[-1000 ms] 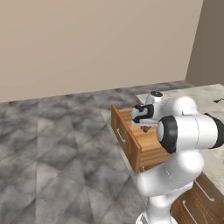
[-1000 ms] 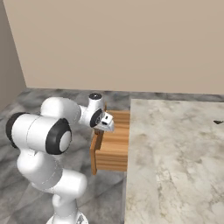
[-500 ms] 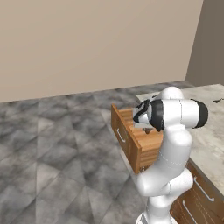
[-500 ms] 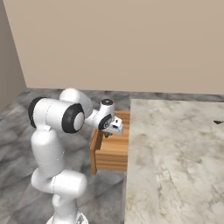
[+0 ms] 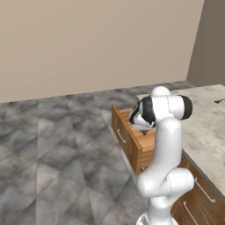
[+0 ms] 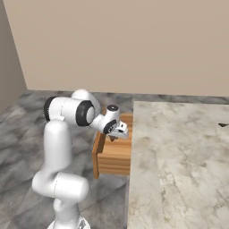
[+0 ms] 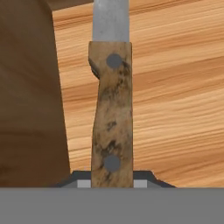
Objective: Pick up the metallic utensils from the counter and place them in the open drawer. Make sure not to pick up any wooden utensils.
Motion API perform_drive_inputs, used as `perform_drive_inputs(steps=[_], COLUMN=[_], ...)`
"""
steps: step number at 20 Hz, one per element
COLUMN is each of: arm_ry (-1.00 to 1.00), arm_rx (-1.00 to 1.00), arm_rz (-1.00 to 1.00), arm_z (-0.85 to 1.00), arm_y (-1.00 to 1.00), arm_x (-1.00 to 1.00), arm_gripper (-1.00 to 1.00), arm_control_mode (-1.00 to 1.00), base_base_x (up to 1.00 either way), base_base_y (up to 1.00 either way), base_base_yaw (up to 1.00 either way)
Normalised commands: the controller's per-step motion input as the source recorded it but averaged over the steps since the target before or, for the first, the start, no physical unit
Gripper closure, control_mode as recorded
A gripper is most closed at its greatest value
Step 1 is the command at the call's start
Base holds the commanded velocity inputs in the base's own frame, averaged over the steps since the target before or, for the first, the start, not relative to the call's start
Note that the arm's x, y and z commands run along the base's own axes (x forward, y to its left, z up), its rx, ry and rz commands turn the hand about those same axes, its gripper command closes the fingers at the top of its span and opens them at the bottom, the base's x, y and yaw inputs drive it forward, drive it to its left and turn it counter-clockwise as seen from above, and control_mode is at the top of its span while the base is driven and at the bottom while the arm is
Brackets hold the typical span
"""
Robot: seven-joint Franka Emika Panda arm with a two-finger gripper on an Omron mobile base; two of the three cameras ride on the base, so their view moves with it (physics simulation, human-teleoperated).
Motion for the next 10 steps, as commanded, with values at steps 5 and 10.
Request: perform_drive_inputs(steps=[5,10], arm_ry=[0.0,-0.04], arm_rx=[0.0,0.0], arm_rz=[0.01,0.02], arm_z=[-0.4,-0.42], arm_y=[-0.18,-0.13], arm_x=[0.82,0.43], arm_gripper=[-1.0,-1.0], arm_control_mode=[-1.0,-1.0], base_base_x=[0.0,0.0], base_base_y=[0.0,0.0], base_base_yaw=[0.0,0.0])
